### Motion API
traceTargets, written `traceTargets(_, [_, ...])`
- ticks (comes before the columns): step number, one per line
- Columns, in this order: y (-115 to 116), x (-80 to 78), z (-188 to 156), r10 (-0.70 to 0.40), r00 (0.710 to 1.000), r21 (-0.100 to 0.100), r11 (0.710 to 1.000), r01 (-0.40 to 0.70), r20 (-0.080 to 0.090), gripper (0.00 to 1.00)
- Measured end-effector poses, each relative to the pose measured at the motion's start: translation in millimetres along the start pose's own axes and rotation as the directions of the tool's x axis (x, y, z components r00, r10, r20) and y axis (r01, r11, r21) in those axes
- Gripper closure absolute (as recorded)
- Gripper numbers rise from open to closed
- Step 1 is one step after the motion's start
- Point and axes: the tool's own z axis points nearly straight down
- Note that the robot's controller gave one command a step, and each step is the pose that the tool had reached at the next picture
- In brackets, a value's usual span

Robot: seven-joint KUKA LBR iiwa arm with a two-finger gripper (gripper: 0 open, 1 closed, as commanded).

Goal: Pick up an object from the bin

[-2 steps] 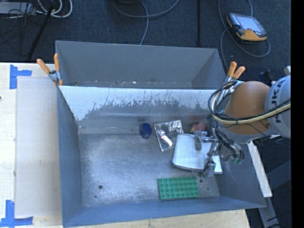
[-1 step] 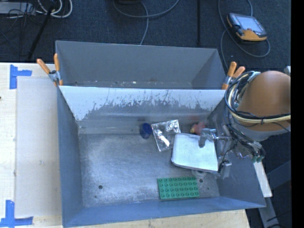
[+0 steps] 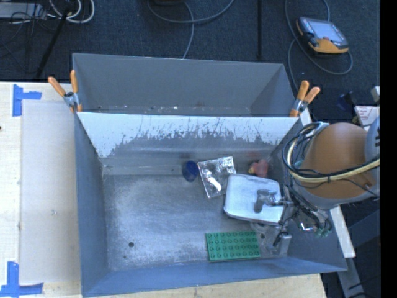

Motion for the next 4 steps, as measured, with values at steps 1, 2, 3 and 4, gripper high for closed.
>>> traceTargets(1, [-26, -48.8, 52, 0.081, 0.997, -0.001, 0.997, -0.081, 0.013, 0.0])
traceTargets(2, [-27, -46.4, 48, 0.08, 0.997, 0.0, 0.997, -0.08, 0.001, 1.0])
traceTargets(3, [-36, -20.9, -80, 0.06, 0.998, 0.004, 0.998, -0.06, 0.014, 1.0])
traceTargets(4, [-15, -5.6, -57, -0.333, 0.943, 0.002, 0.943, 0.333, 0.003, 1.0])
